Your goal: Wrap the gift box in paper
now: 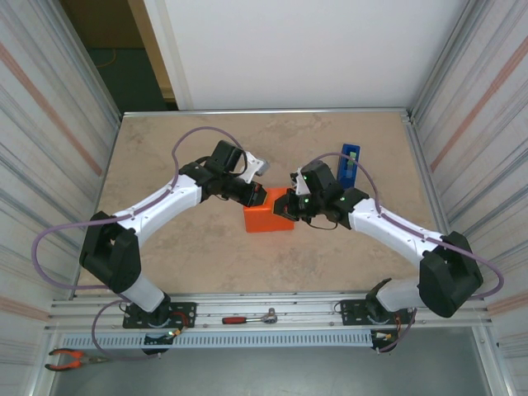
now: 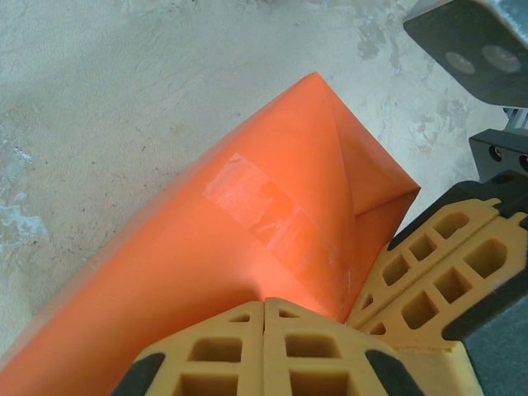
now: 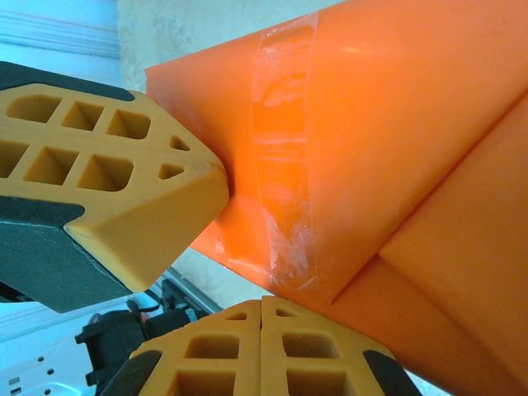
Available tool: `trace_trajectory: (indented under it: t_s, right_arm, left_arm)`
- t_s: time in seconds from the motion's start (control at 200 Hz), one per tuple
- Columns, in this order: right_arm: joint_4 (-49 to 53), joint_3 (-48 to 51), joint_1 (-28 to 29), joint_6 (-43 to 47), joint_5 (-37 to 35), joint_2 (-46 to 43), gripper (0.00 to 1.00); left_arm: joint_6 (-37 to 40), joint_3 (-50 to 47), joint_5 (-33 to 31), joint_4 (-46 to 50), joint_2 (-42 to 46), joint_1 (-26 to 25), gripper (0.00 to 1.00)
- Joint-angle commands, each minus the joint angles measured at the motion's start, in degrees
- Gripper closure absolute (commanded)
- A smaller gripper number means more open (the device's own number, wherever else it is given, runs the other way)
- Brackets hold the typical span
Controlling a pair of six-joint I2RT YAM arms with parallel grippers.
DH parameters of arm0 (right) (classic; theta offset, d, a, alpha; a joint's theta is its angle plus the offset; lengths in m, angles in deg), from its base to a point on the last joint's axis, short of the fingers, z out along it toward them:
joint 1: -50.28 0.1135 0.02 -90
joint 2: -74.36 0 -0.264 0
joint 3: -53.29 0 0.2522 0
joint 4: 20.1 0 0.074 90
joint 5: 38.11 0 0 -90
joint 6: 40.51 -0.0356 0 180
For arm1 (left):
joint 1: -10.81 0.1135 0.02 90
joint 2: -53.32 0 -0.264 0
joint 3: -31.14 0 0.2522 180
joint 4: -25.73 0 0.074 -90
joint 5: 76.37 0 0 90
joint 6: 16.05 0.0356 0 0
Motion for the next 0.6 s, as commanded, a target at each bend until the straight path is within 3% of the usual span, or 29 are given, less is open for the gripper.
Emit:
trace_trajectory:
  t_s: [0.0,0.341,0.596]
  right_arm:
    - [3.1,2.0,0.9,-1.8,-1.9,-1.1,1.00]
    - [2.2,2.8,1.9,-2.6,-3.6,-1.7,1.00]
    - [-6.0,6.7,3.4,-4.3,-12.2,-3.6,1.00]
  left_arm:
    - [1.4,-2.4,-2.0,4.8,-2.3,-0.9,1.00]
    - [1.4,-2.5,-2.0,4.9,-2.4,-1.1,1.00]
    - [1.4,-2.5,-1.9,4.8,-2.6,-1.2,1.00]
